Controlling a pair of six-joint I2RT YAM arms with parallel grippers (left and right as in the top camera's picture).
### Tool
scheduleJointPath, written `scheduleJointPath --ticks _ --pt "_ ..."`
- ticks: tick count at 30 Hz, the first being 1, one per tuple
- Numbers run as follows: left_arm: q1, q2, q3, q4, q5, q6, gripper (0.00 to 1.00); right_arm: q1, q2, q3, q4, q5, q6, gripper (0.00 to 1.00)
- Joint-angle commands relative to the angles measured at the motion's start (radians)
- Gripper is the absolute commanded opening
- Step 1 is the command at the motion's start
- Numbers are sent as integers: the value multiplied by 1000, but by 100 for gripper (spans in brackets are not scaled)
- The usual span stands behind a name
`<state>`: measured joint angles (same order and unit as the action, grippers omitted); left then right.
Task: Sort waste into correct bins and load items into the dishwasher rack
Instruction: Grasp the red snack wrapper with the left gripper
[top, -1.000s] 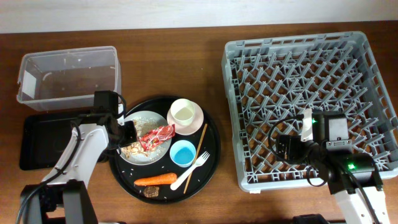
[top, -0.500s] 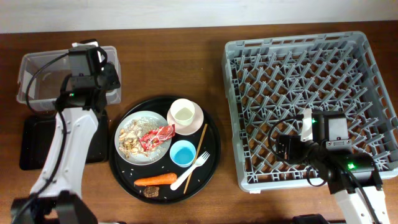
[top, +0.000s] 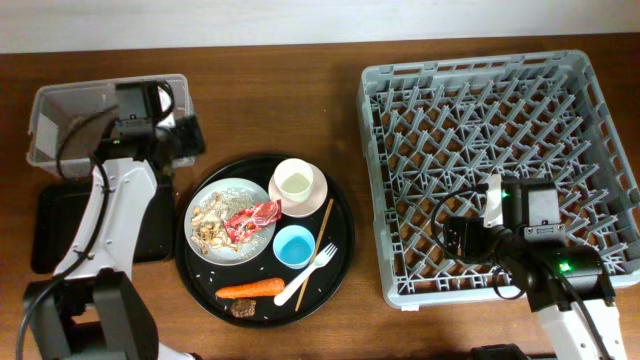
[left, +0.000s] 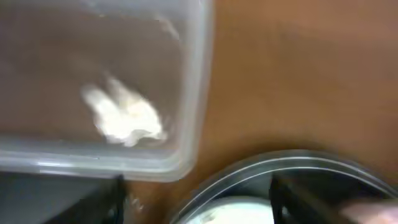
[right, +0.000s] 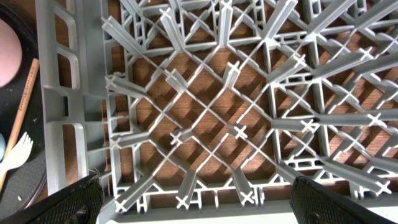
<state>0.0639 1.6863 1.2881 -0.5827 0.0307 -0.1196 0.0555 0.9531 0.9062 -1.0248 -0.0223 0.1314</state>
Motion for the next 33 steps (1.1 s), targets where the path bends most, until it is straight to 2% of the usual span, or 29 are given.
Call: scheduleJointPath --ticks 1,3,5,7,9,13,16,17,18,20,22,23,28,33 --pt "-63 -23 7 -261 259 5 72 -5 -2 16 1 16 5 99" --pt "-111 -22 3 -405 237 6 72 -5 -2 16 5 16 5 99" --pt "-169 -22 -19 -447 208 53 73 -5 -2 16 5 16 5 99" --pt "-194 -16 -51 -426 198 117 78 -5 -2 16 4 16 5 99" --pt "-195 -11 -109 -368 140 117 79 -5 -2 16 4 16 5 99" --pt "-195 -11 -205 -257 159 163 77 -5 -2 16 4 16 5 99" --pt "-195 -11 -229 -206 192 163 57 -5 -2 16 4 16 5 99" --pt "-195 -11 -229 -201 202 163 47 -5 -2 16 4 16 5 99" --pt "-195 -11 -229 -199 202 163 32 -5 -2 16 4 16 5 99" --pt "-195 -11 -229 -205 202 162 13 -5 -2 16 4 16 5 99" --pt "-195 -11 -229 -218 201 162 4 -5 -2 16 4 16 5 99" --pt "-195 -11 -230 -222 201 162 1 -5 -2 16 4 16 5 99" --pt "-192 -19 -209 -232 197 159 0 -5 -2 16 4 16 5 99" --pt "-96 -100 19 -283 73 154 0 -5 -2 16 4 16 5 99"
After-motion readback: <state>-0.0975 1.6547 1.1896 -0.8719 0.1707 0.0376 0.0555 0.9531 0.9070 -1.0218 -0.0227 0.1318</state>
